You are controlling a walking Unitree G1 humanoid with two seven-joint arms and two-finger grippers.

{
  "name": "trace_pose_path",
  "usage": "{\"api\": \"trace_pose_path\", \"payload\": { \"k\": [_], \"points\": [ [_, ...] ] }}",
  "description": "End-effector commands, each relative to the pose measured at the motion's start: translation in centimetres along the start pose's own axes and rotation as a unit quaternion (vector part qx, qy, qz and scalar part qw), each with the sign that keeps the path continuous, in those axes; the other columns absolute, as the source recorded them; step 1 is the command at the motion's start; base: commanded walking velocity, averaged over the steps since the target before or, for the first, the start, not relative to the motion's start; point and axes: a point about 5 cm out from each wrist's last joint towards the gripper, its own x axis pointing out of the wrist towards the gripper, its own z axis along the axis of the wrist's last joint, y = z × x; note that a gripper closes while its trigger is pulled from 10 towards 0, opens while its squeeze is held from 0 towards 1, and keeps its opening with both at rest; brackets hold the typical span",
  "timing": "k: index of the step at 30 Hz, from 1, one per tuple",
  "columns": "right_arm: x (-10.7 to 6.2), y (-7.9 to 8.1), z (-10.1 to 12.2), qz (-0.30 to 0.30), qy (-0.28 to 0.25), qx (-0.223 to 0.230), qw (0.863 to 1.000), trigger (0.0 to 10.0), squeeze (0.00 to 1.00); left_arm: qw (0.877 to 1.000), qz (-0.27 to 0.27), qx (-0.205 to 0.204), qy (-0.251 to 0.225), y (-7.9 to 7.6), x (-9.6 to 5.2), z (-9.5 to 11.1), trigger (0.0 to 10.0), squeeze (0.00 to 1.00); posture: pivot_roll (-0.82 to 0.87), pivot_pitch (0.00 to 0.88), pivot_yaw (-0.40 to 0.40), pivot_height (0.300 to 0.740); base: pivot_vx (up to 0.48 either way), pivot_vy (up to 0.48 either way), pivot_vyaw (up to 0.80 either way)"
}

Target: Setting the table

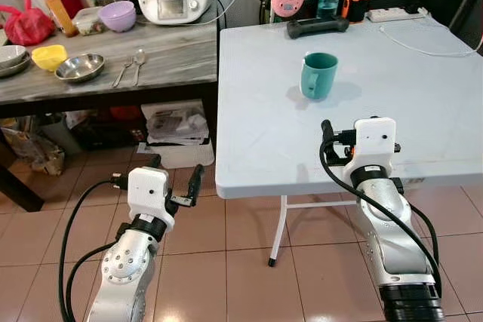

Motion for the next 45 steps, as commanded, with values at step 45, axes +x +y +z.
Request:
{"api": "trace_pose_path", "payload": {
  "k": [45],
  "points": [
    [-0.1,1.7,0.1,0.034,-0.004,0.007,0.999,10.0,0.00,1.000,-0.021,-0.002,-0.002,-0.1,-0.4,0.1,10.0,0.00,-0.12,0.063,0.113,0.740,0.256,0.000,-0.12]
  ]
}}
